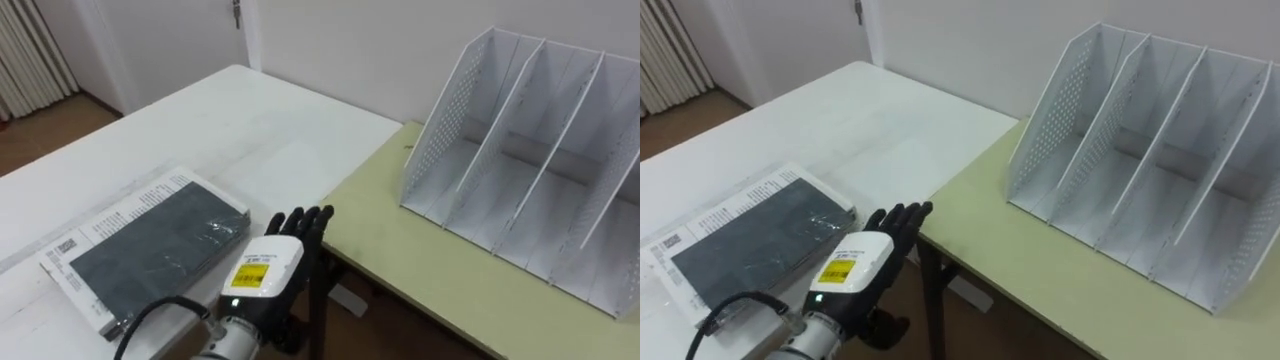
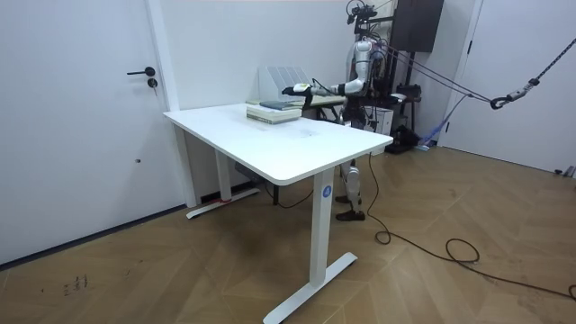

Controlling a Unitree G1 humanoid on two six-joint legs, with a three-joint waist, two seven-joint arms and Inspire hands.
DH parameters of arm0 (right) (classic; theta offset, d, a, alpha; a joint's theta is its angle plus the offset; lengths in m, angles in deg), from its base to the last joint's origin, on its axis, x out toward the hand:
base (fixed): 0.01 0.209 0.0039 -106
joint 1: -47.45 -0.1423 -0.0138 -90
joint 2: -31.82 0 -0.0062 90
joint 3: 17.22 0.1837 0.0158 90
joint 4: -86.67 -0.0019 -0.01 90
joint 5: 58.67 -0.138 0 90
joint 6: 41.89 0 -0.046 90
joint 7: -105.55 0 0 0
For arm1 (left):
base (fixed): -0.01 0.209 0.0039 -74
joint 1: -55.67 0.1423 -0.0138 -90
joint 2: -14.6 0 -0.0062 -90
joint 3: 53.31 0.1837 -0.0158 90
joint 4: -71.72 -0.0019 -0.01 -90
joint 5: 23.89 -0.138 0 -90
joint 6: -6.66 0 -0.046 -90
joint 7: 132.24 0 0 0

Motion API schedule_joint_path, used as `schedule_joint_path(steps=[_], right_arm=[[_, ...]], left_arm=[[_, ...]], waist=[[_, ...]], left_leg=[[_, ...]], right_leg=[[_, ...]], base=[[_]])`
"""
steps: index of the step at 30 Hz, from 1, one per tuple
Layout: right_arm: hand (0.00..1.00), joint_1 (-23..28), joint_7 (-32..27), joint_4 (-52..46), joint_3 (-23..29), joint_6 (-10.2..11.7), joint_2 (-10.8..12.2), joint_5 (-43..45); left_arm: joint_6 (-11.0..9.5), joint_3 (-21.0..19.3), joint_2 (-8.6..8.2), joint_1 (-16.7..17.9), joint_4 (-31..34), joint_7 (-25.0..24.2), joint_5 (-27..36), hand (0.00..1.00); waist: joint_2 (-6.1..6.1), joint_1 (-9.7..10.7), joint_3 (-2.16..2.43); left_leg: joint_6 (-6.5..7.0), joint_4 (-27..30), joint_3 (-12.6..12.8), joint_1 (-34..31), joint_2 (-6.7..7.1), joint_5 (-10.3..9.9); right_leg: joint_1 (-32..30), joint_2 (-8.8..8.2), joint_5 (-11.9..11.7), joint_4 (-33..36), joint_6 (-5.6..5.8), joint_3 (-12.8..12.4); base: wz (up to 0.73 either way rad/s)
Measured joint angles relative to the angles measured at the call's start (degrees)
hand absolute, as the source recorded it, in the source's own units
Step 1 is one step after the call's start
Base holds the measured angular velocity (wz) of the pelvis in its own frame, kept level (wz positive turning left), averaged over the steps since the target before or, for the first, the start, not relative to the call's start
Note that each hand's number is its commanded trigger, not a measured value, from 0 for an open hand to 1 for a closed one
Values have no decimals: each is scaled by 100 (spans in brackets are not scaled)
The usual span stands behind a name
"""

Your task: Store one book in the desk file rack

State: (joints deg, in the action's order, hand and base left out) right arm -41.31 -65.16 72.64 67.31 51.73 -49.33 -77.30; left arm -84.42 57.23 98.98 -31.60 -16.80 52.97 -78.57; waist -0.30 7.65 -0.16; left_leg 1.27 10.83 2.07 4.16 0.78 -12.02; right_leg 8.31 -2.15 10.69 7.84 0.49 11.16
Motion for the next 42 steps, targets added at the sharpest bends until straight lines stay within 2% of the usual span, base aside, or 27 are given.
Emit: schedule_joint_path(steps=[3,8,13,17,24,29,42], right_arm=[[0,5,-53,25,-3,3,2,-121],[0,19,-108,39,10,6,1,-166],[0,20,-114,49,11,1,1,-182],[0,76,-107,37,56,1,-19,-178],[0,112,-91,26,115,6,-79,-136],[0,155,-104,6,126,6,-143,-130],[0,192,-104,-15,174,-37,-181,-129]], left_arm=[[-2,-39,9,-7,120,179,-6,0],[-4,-351,34,-19,130,385,-169,0],[26,-517,210,-19,132,475,-254,0],[18,-709,218,-16,125,593,-456,0],[26,-1132,217,230,1,720,-610,0],[58,-1151,215,264,-153,798,-621,0],[250,-1266,209,264,-440,821,-553,0]], waist=[[26,-12,2],[59,-17,-12],[75,-36,-2],[95,-172,3],[180,-209,-5],[245,-292,3],[243,-324,3]], left_leg=[[-1,4,6,3,-1,0],[-1,48,-1,-13,-4,0],[-1,72,-85,-62,4,0],[-4,50,-83,-52,1,2],[-6,62,-90,-54,5,3],[-6,58,-92,-52,8,3],[-6,61,-96,-46,6,3]], right_leg=[[-8,0,0,-5,0,19],[-8,0,-1,-6,-1,50],[3,-6,-2,-3,-3,103],[10,-2,-6,-5,-10,107],[28,-3,-7,-7,-10,143],[40,-4,-7,-9,-10,156],[60,-4,-7,-6,-10,160]], base=[[0],[1],[6],[1],[0],[0],[0]])
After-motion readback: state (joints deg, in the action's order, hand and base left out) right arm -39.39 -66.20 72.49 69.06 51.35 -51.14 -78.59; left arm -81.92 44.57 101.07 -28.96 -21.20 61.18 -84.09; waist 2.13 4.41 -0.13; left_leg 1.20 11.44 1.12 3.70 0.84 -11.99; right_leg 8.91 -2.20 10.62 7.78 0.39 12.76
